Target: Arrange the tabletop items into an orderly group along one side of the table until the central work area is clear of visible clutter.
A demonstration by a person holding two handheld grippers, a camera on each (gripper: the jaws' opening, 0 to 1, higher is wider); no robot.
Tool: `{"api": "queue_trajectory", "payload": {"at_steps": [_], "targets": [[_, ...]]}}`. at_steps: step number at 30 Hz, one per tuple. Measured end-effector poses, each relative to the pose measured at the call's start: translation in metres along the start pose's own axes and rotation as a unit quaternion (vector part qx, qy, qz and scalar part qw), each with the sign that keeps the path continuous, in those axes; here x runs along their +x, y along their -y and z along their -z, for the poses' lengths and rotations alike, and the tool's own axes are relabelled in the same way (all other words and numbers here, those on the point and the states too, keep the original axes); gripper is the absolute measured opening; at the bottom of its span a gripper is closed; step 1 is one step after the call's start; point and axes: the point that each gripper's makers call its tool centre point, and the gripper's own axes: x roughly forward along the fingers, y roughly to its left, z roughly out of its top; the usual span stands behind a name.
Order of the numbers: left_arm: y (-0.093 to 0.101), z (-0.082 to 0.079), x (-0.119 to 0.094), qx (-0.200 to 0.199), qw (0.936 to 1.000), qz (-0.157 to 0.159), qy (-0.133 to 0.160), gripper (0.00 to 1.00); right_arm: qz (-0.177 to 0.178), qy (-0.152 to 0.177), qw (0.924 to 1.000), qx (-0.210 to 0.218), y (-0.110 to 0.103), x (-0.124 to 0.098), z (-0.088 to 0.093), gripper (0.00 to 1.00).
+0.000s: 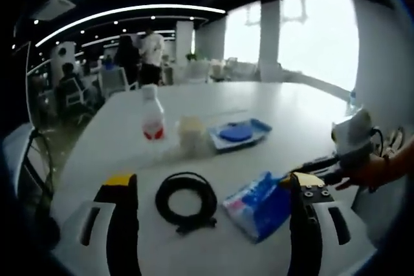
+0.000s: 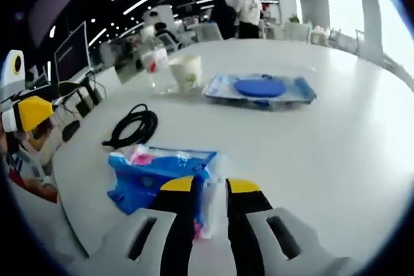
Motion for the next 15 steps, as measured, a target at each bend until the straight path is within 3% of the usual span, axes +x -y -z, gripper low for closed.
{"api": "queue_trajectory", "payload": {"at_steps": [15], "targets": [[0.0002,0.0046,-0.0004,0.007,0.9999,-0.002,-0.012,0.92,0.006,-0.020,0.9993,-0.033,0.0045,0.0061,0.0097,0.04]]}}
